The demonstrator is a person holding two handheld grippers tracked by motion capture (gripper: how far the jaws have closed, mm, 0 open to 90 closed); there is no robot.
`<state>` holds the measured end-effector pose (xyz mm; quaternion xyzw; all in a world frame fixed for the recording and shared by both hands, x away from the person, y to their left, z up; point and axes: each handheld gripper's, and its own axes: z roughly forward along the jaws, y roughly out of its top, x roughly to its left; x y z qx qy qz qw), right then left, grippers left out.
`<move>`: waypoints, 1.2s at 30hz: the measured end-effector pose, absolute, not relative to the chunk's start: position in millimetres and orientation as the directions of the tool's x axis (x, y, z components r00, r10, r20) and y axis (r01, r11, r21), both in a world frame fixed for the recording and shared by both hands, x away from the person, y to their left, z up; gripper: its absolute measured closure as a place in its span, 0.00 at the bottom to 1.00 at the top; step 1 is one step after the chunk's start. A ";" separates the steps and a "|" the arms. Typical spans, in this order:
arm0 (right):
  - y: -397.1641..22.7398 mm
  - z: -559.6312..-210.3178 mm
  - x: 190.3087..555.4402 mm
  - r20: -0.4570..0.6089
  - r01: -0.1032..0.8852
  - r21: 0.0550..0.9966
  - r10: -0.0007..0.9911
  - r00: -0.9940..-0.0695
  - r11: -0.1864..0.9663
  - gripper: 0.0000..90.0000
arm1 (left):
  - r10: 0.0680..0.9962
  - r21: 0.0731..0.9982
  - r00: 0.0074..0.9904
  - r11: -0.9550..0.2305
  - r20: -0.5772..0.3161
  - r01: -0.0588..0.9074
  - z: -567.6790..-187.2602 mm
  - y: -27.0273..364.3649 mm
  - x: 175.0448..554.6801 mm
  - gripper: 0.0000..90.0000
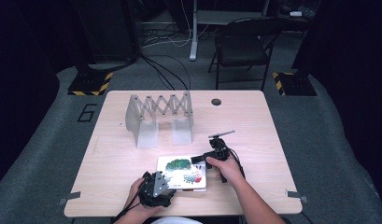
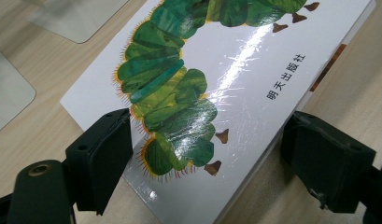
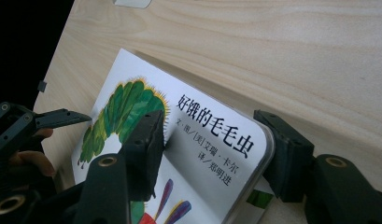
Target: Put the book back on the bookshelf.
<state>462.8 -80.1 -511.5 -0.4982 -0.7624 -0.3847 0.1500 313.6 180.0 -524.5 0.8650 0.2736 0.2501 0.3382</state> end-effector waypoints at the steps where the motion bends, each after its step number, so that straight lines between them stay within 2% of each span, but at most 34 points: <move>1: -79.7 -511.5 462.5 0.611 0.875 0.438 0.647 -0.457 0.204 0.50 | 0.643 0.720 0.724 -0.623 0.249 0.305 -524.3 179.9 313.5 0.19; 14: -79.7 -512.1 461.9 0.608 0.870 0.448 0.643 -0.466 0.207 0.50 | 0.642 0.699 0.728 -0.635 0.241 0.329 -521.1 179.6 312.1 0.20; 24: -80.6 -511.3 461.8 0.613 0.877 0.435 0.646 -0.455 0.205 0.51 | 0.650 0.695 0.740 -0.613 0.172 0.377 -512.4 187.2 311.5 0.29; 36: -80.2 -511.6 461.8 0.613 0.877 0.437 0.647 -0.453 0.200 0.51 | 0.682 0.724 0.728 -0.536 0.068 0.434 -501.6 196.3 321.9 0.31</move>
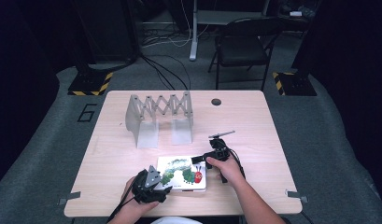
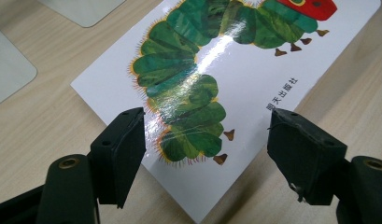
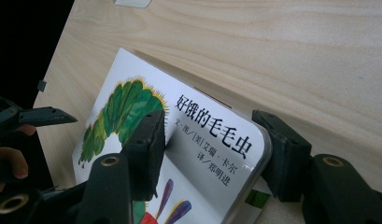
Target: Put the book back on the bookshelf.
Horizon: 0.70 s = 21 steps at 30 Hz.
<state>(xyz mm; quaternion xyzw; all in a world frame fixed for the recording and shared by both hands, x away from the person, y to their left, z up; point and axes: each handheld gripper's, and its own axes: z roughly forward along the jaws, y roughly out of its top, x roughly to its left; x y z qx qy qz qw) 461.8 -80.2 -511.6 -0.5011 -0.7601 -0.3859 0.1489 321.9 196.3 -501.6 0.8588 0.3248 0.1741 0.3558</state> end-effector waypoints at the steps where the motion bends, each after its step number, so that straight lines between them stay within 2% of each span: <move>1: -80.3 -512.1 461.8 0.610 0.873 0.443 0.646 -0.460 0.203 0.51 | 0.682 0.723 0.729 -0.531 0.056 0.442 -501.4 197.0 323.7 0.31; 5: -80.2 -511.8 461.7 0.609 0.874 0.442 0.648 -0.458 0.203 0.51 | 0.689 0.734 0.724 -0.499 0.014 0.461 -502.0 198.7 328.6 0.30; 9: -80.1 -511.8 461.6 0.609 0.874 0.442 0.647 -0.458 0.203 0.51 | 0.698 0.753 0.716 -0.477 0.011 0.453 -497.5 202.1 332.1 0.30; 13: -80.2 -512.1 461.9 0.607 0.871 0.447 0.645 -0.464 0.205 0.51 | 0.697 0.734 0.717 -0.493 0.010 0.468 -503.8 202.9 336.4 0.30; 18: -79.9 -512.1 461.7 0.604 0.869 0.450 0.647 -0.466 0.206 0.51 | 0.716 0.743 0.697 -0.444 -0.041 0.501 -510.0 205.2 340.2 0.21; 21: -79.9 -512.0 461.6 0.604 0.869 0.450 0.647 -0.466 0.206 0.51 | 0.720 0.742 0.693 -0.449 -0.030 0.498 -510.6 206.6 341.4 0.19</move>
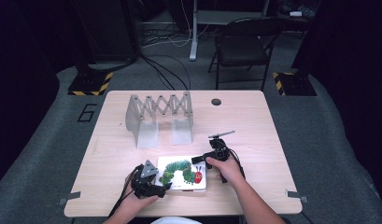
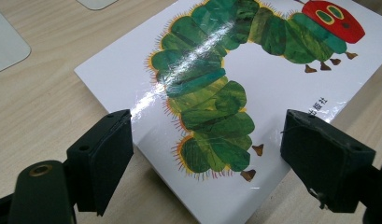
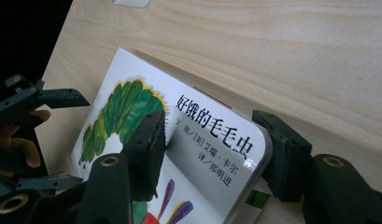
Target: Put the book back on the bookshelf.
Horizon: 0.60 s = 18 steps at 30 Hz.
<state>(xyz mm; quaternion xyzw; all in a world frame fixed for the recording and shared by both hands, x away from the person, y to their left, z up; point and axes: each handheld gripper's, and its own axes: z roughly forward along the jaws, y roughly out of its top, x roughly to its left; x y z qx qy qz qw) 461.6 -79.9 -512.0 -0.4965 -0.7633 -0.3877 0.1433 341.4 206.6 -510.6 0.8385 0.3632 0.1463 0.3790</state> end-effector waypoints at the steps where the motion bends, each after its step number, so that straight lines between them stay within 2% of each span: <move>1: -79.9 -512.0 461.6 0.604 0.869 0.450 0.647 -0.466 0.206 0.51 | 0.721 0.742 0.692 -0.449 -0.029 0.498 -510.8 206.5 341.4 0.18; 7: -79.9 -511.0 461.0 0.608 0.875 0.437 0.649 -0.457 0.206 0.51 | 0.727 0.745 0.685 -0.429 -0.051 0.511 -512.5 207.1 341.9 0.17; 13: -78.2 -510.5 459.4 0.594 0.870 0.449 0.660 -0.461 0.203 0.50 | 0.737 0.714 0.667 -0.409 -0.108 0.568 -512.2 207.9 345.7 0.16; 18: -75.9 -508.6 456.7 0.581 0.869 0.450 0.671 -0.461 0.208 0.49 | 0.739 0.723 0.666 -0.404 -0.102 0.560 -513.8 208.2 344.1 0.16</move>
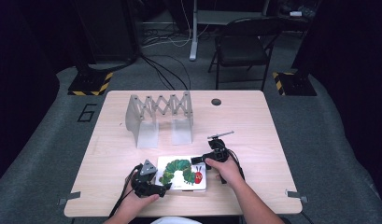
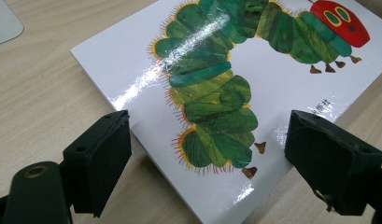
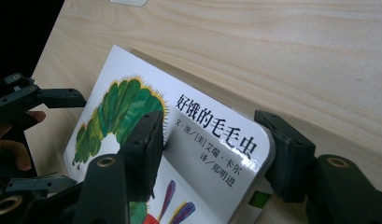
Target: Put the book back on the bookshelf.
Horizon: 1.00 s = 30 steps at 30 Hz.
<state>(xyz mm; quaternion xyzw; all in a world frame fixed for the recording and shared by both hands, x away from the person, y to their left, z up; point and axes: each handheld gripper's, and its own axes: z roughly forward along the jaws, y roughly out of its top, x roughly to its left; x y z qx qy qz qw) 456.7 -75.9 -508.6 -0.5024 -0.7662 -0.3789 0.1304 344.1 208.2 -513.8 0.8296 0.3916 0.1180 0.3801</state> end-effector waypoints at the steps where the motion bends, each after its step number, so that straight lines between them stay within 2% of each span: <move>1: -76.1 -508.6 456.9 0.581 0.869 0.449 0.671 -0.462 0.209 0.49 | 0.740 0.723 0.663 -0.396 -0.114 0.565 -514.4 208.2 344.1 0.16; 11: -75.9 -507.7 456.2 0.574 0.864 0.452 0.669 -0.472 0.221 0.47 | 0.741 0.738 0.659 -0.372 -0.129 0.563 -517.5 209.5 343.4 0.16; 21: -76.8 -503.0 454.1 0.572 0.862 0.459 0.672 -0.471 0.215 0.51 | 0.740 0.740 0.661 -0.375 -0.124 0.558 -517.1 209.9 341.3 0.15; 27: -77.8 -491.3 447.1 0.558 0.839 0.497 0.659 -0.505 0.222 0.52 | 0.752 0.744 0.648 -0.364 -0.120 0.560 -516.7 210.2 339.0 0.13; 30: -78.2 -484.7 442.5 0.555 0.830 0.511 0.652 -0.516 0.222 0.53 | 0.748 0.727 0.646 -0.360 -0.150 0.585 -518.6 211.1 339.8 0.12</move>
